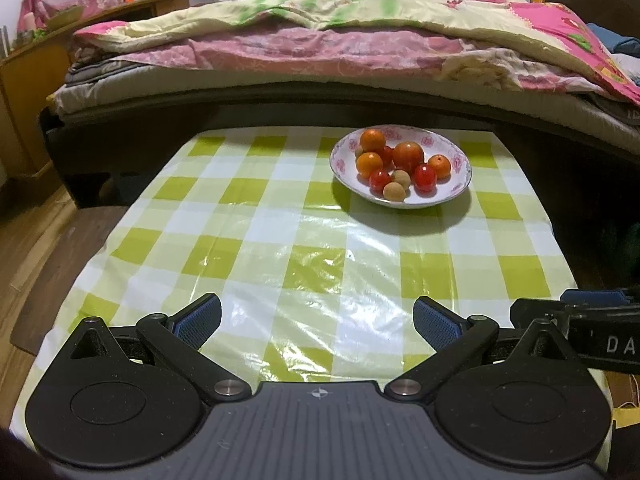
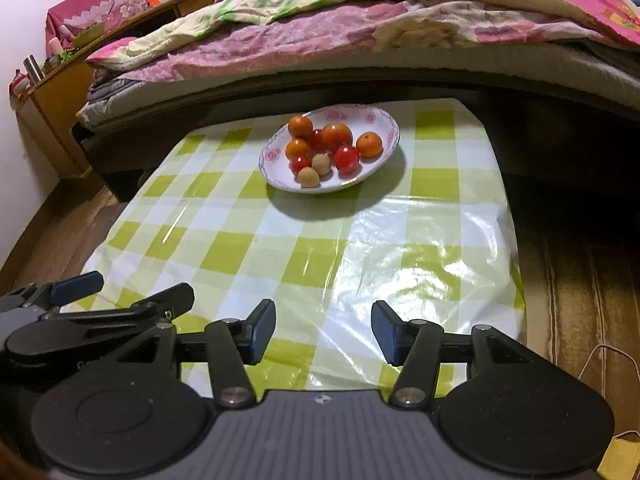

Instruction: Organize fruits

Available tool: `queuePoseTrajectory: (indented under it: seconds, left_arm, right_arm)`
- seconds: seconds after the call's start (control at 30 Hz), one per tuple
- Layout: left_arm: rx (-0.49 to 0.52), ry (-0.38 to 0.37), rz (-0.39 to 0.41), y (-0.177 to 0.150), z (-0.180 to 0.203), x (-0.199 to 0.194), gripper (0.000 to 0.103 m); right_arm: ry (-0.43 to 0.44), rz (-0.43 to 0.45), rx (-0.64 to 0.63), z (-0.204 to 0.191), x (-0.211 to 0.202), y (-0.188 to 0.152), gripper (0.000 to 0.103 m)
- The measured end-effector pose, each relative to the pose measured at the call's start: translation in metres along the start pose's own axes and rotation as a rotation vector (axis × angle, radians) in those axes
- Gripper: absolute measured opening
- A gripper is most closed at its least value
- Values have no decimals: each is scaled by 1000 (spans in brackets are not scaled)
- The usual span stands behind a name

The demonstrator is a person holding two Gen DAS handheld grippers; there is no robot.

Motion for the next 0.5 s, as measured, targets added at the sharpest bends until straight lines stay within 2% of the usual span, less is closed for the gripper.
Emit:
queuePoseTrajectory:
  seconds: [0.5]
  left_arm:
    - [18,-1,-8,-6,2,-5,103]
  right_arm:
    - [-7,-21,-37,-3,1,-13,60]
Point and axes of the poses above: each gripper's, at about its wrist camera, not at the fingertips, and x roughly the way its jaws point, z to its right, y to its top, the point moved 4 cm from there along x, roughly the way its jaws point, and after that the axes turned 13 degrees about z, right-handed, at the moved point
